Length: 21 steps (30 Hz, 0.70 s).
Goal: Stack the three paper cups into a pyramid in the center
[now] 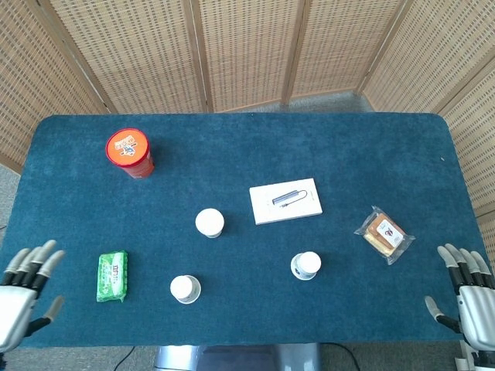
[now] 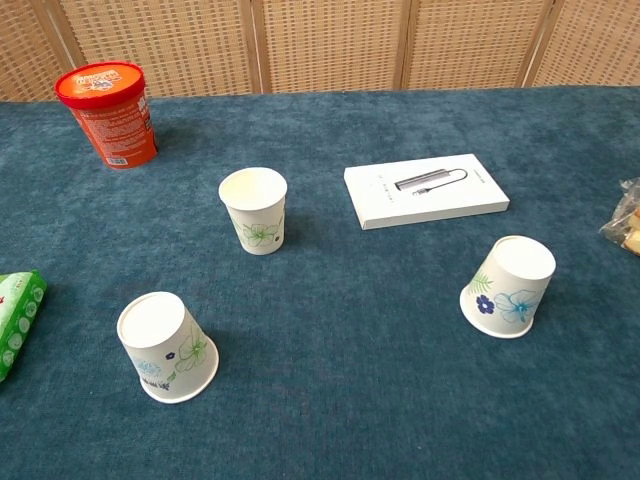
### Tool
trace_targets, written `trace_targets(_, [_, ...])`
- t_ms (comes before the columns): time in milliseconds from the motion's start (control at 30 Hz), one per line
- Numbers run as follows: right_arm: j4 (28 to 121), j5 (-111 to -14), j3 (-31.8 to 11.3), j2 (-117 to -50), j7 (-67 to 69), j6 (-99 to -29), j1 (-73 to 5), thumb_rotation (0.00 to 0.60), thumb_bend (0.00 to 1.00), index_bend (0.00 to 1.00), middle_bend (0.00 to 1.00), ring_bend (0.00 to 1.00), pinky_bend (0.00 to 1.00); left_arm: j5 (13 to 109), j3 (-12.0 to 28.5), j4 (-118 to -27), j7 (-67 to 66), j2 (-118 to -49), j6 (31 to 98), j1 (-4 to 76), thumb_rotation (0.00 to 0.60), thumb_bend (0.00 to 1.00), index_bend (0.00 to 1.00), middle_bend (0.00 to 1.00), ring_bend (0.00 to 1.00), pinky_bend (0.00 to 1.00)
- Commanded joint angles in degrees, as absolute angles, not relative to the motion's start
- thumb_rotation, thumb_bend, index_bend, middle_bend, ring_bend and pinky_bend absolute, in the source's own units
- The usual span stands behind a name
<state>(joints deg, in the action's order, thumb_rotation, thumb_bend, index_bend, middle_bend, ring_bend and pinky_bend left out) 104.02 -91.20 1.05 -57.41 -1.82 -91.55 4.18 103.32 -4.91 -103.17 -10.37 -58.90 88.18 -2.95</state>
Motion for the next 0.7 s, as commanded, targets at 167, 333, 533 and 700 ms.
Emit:
trace_targets(167, [103.7, -91.1, 1.3, -57.2, -1.2, -92.8, 5.3, 0.600, 0.33, 0.00, 0.00, 0.00, 0.00, 103.2, -4.6, -110.0, -24.4, -62.2, 74.4, 4.0, 0.600, 0.45, 0.04, 0.00, 0.00, 0.00])
trace_targets(333, [103.1, -90.7, 1.4, -57.1, -0.3, -93.4, 6.0, 0.600, 0.33, 0.00, 0.00, 0.00, 0.00, 99.9, -3.2, -112.5, -31.9, -65.9, 67.3, 7.5, 0.600, 0.45, 0.03, 0.00, 0.00, 0.00])
trace_targets(533, [102.3, -90.1, 1.2, -57.0, 0.9, -94.0, 6.7, 0.600, 0.33, 0.00, 0.00, 0.00, 0.00, 96.2, -1.9, -112.9, -37.0, -71.5, 61.3, 11.2, 0.600, 0.45, 0.03, 0.00, 0.00, 0.00])
trace_targets(700, [102.2, -90.1, 1.1, -56.8, 1.2, -94.4, 7.0, 0.600, 0.33, 0.00, 0.00, 0.00, 0.00, 93.4, -1.1, -112.2, -39.1, -75.3, 58.7, 13.4, 0.600, 0.45, 0.03, 0.00, 0.00, 0.00])
